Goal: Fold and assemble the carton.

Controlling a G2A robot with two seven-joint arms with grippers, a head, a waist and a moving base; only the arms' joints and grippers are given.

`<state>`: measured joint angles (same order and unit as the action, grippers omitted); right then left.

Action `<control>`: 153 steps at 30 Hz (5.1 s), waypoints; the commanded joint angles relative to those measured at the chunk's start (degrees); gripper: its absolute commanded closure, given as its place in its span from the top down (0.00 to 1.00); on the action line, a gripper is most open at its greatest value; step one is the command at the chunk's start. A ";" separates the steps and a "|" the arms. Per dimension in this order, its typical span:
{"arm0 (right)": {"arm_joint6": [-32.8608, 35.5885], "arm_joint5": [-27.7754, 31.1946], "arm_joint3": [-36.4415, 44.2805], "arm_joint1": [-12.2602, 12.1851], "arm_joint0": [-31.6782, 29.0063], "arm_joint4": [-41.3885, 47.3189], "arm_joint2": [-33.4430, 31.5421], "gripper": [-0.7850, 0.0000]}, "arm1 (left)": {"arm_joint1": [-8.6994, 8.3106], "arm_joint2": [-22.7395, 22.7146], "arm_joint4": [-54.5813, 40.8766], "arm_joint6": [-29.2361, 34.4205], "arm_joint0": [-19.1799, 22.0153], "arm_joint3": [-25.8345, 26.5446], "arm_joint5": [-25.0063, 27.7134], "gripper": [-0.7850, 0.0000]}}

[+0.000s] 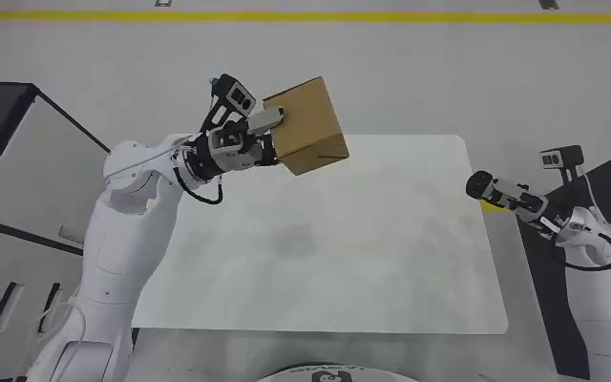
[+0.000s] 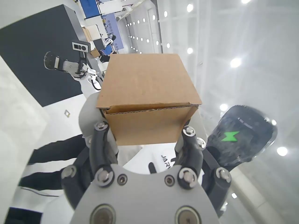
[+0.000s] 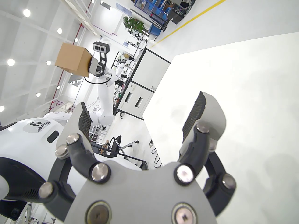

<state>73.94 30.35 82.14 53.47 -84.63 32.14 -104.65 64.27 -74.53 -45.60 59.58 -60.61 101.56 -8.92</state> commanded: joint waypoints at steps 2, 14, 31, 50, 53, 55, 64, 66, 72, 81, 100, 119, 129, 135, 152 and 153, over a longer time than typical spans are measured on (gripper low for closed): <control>0.00 0.00 0.00 0.00 0.00 0.00 0.00 1.00 | -0.11 0.06 -2.42 -1.95 -0.74 1.14 -6.39 0.00; 0.00 0.00 0.00 0.00 0.00 0.00 0.00 1.00 | -0.09 -0.29 -6.44 -6.67 -2.68 2.45 -11.02 0.00; 0.00 0.00 0.00 0.00 0.00 0.00 0.00 1.00 | 0.79 0.26 -22.57 -19.19 -3.62 3.15 -20.98 0.00; 0.00 0.00 0.00 0.00 0.00 0.00 0.00 1.00 | 1.74 0.08 -40.30 -29.31 -6.45 2.46 -24.63 0.00; 0.00 0.00 0.00 0.00 0.00 0.00 0.00 1.00 | 1.94 -0.01 -43.06 -31.73 -7.58 1.94 -23.64 0.00; 0.00 0.00 0.00 0.00 0.00 0.00 0.00 1.00 | 2.30 0.06 -49.60 -32.03 -8.77 1.02 -23.10 0.00; 0.00 0.00 0.00 0.00 0.00 0.00 0.00 1.00 | 3.06 0.80 -63.77 -38.21 -8.90 0.49 -25.37 0.00; 0.00 0.00 0.00 0.00 0.00 0.00 0.00 1.00 | 3.17 0.93 -65.00 -38.43 -8.83 0.34 -25.63 0.00; 0.00 0.00 0.00 0.00 0.00 0.00 0.00 1.00 | 3.42 1.32 -66.24 -37.35 -8.56 -0.14 -26.97 0.00; 0.00 0.00 0.00 0.00 0.00 0.00 0.00 1.00 | 3.58 1.61 -67.29 -36.93 -8.14 -0.42 -29.86 0.00; 0.00 0.00 0.00 0.00 0.00 0.00 0.00 1.00 | 4.39 2.64 -89.37 -49.45 -11.29 2.00 -26.10 0.00; 0.00 0.00 0.00 0.00 0.00 0.00 0.00 1.00 | 3.94 1.23 -54.57 -34.18 -9.87 7.43 -33.59 0.00; 0.00 0.00 0.00 0.00 0.00 0.00 0.00 1.00 | 3.83 1.16 -52.10 -33.62 -9.68 9.26 -33.89 0.00; 0.00 0.00 0.00 0.00 0.00 0.00 0.00 1.00 | 3.53 1.37 -41.09 -24.77 -7.65 8.49 -32.37 0.00; 0.00 0.00 0.00 0.00 0.00 0.00 0.00 1.00 | 2.96 2.39 -25.49 -12.86 -4.74 6.75 -25.50 0.00; 0.00 0.00 0.00 0.00 0.00 0.00 0.00 1.00 | 2.97 2.37 -24.28 -12.91 -4.62 7.77 -23.94 0.00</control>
<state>73.94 30.35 82.14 53.47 -84.63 32.14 -104.65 67.24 -72.14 -71.01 46.69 -65.34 108.41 -34.35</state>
